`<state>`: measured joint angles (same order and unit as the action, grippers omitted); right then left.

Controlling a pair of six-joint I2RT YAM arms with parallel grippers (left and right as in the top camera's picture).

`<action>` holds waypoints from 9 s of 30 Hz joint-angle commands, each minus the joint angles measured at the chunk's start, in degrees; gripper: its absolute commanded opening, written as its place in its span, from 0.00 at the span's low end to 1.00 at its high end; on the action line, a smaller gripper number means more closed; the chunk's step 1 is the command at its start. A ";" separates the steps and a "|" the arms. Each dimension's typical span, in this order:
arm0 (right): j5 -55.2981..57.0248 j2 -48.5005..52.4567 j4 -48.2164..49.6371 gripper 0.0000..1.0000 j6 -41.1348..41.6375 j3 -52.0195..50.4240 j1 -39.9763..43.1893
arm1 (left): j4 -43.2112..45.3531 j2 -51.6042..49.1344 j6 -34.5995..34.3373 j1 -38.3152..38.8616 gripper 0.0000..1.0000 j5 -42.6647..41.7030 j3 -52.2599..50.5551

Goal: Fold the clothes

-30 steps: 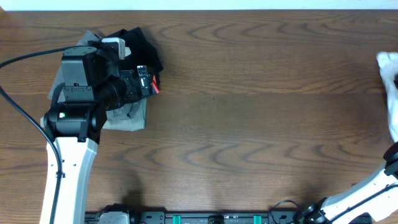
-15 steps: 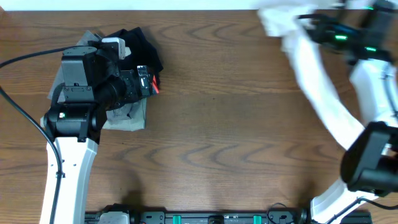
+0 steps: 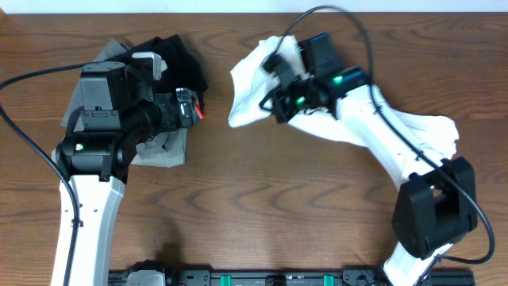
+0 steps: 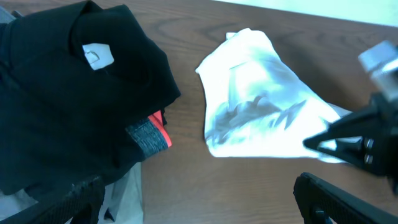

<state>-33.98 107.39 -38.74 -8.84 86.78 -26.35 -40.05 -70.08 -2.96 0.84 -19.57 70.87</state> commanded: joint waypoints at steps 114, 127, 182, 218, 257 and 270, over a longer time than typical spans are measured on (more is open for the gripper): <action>8.98 -6.97 17.35 0.01 19.06 -14.10 44.04 | 1.68 3.41 9.09 22.97 0.06 31.85 4.11; 2.62 -6.95 -10.08 0.47 12.98 -15.78 32.44 | 13.77 2.97 9.11 22.97 0.06 34.25 4.11; -13.94 -7.65 -10.16 0.69 -17.22 -25.92 6.88 | 42.88 3.74 12.39 23.04 0.06 32.96 4.11; 2.89 -20.17 -5.35 0.73 -4.66 -25.88 -5.35 | 60.78 -6.88 28.09 38.53 0.06 48.78 16.90; 36.02 -24.15 7.76 0.46 11.21 -25.73 -2.21 | 63.76 -16.98 49.48 47.47 0.06 56.50 34.93; 33.81 -24.20 7.87 0.43 11.10 -25.73 -0.92 | 63.78 -16.98 49.70 47.45 0.06 56.50 34.93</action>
<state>3.18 83.02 -30.68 2.66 60.69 -27.86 22.96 -88.14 46.22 48.12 36.45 103.81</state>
